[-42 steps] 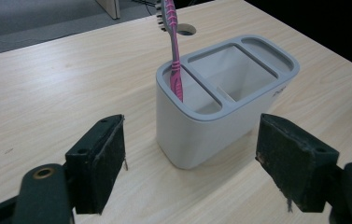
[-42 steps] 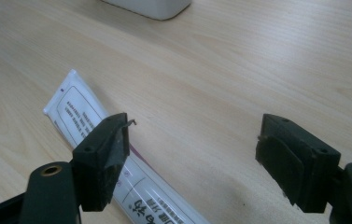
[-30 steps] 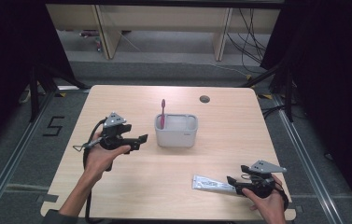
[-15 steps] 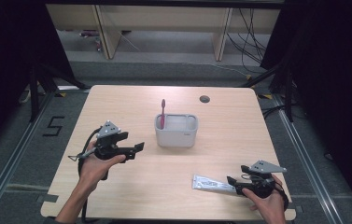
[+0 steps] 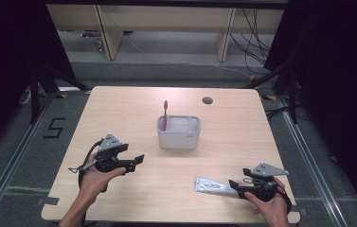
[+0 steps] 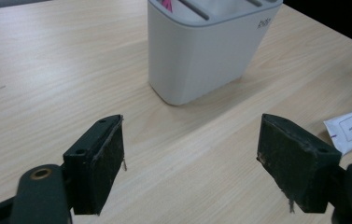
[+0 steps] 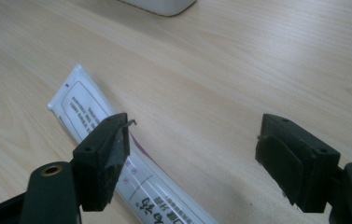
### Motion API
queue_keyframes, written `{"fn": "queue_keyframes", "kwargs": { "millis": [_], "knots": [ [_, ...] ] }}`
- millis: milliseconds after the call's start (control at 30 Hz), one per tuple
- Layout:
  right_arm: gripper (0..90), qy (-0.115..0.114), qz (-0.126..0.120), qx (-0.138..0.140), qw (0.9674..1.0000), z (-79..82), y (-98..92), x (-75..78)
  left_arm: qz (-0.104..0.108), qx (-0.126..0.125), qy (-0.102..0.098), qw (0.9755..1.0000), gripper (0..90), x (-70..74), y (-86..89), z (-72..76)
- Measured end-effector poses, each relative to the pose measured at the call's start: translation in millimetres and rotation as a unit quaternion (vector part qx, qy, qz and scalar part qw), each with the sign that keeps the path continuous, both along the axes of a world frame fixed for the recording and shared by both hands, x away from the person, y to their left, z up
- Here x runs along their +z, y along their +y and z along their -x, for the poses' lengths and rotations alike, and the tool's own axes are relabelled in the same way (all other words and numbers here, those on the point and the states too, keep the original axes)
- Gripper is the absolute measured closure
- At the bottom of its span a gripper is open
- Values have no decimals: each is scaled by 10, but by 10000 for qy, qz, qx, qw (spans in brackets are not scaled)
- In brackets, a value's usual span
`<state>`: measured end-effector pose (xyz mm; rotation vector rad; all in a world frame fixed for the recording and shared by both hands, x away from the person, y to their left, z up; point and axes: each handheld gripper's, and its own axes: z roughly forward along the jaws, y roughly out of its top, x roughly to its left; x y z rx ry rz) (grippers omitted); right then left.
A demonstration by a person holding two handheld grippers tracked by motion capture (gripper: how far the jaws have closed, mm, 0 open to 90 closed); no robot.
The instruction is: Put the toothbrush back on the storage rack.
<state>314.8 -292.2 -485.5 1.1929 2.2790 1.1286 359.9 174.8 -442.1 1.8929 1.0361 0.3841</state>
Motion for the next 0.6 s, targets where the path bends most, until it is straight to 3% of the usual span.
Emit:
{"fn": "queue_keyframes", "kwargs": {
  "millis": [67,133,600],
  "knots": [
    [261,-13,44,10,10000,6,7,2,-13,-8,-11,10000,222,-44,-1,15],
    [261,128,-103,-24,9999,19,34,-8,-42,-18,49,10000,221,-66,12,34],
    [261,130,-114,-13,9999,22,39,-2,-19,69,-6,10000,216,-141,166,208]
  ]
}}
